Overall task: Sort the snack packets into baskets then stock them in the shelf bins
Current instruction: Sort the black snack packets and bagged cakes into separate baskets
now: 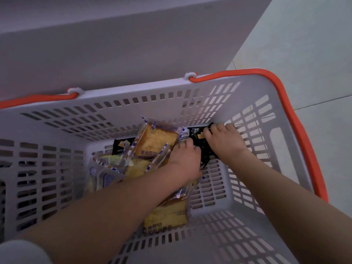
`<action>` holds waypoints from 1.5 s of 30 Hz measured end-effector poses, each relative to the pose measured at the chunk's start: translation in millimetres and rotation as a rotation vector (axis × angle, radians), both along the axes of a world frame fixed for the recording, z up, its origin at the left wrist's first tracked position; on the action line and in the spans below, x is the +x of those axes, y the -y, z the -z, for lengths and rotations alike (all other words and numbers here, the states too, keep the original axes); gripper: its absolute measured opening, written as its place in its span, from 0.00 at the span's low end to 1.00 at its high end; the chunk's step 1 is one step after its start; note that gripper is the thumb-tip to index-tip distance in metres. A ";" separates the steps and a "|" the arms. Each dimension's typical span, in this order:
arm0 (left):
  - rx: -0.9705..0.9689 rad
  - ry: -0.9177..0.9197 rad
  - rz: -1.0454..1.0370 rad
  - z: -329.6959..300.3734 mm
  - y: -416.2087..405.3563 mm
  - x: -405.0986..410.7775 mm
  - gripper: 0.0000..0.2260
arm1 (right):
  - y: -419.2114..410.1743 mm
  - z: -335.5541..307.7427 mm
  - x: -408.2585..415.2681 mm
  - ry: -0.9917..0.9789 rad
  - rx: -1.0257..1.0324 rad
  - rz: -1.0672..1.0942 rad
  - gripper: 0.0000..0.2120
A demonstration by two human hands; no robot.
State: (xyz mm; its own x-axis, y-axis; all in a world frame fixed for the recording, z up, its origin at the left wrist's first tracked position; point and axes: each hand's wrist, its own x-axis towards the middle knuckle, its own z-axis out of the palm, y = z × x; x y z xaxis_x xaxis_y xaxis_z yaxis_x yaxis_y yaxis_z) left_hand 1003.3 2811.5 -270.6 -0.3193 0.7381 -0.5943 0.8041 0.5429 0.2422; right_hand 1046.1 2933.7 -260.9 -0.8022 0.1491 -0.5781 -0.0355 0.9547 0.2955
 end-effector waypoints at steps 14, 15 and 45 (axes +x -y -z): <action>0.050 0.067 -0.168 -11.8 28.7 -13.1 0.28 | 5.4 3.2 -16.7 0.127 0.012 0.061 0.33; 0.090 0.085 -0.176 -15.8 33.6 -15.8 0.27 | 7.6 3.3 -16.6 0.118 0.024 0.064 0.33; 0.870 0.229 -1.480 -169.2 400.5 -48.5 0.19 | 334.5 -198.7 -88.3 -0.323 -1.182 0.416 0.22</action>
